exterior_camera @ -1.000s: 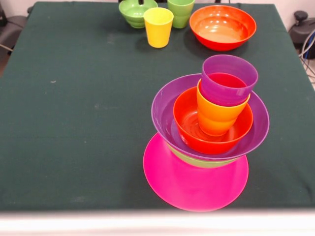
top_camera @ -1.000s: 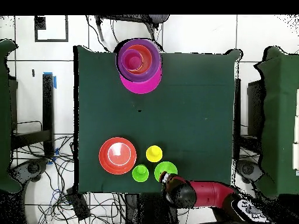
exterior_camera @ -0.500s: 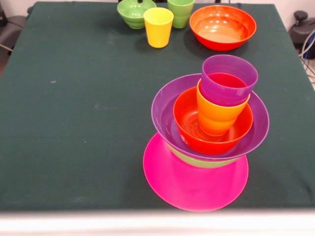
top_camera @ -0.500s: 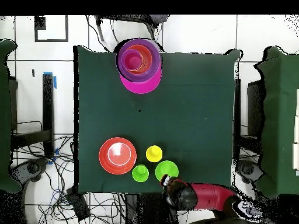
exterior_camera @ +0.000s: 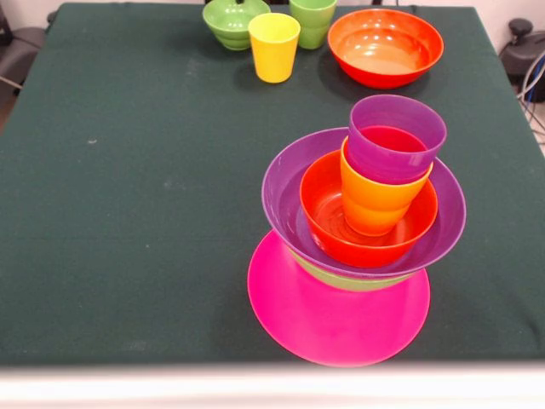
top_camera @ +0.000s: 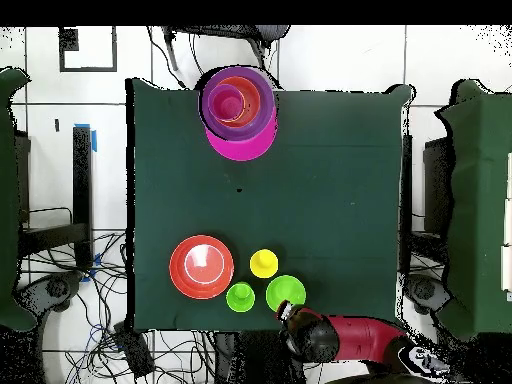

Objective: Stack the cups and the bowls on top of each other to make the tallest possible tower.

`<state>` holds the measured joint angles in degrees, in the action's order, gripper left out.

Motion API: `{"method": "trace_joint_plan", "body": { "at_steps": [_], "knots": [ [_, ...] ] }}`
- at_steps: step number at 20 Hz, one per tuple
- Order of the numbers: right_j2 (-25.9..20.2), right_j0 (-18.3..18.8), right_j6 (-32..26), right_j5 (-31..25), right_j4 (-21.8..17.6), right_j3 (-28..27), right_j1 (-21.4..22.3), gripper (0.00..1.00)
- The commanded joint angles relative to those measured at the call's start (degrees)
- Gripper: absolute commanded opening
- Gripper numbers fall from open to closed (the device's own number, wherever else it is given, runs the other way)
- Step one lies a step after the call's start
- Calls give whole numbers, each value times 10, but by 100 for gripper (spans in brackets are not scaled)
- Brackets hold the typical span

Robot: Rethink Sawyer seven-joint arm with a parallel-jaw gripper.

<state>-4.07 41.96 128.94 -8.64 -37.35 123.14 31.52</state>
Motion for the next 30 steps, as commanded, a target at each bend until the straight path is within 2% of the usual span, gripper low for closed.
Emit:
{"method": "trace_joint_plan", "body": {
  "at_steps": [1, 12, 21, 22, 26, 30],
  "knots": [
    [-41, -1, -13, 18, -32, -67, -20, 100],
    [-16, -16, 7, 54, -45, -90, -36, 100],
    [-26, 1, 7, 85, -52, -102, -60, 100],
    [-28, 4, 7, 94, -53, -100, -61, 0],
    [-34, 12, 10, 120, -57, -95, -64, 0],
    [-46, 28, 18, 125, -45, -87, -62, 0]
  ]
}}
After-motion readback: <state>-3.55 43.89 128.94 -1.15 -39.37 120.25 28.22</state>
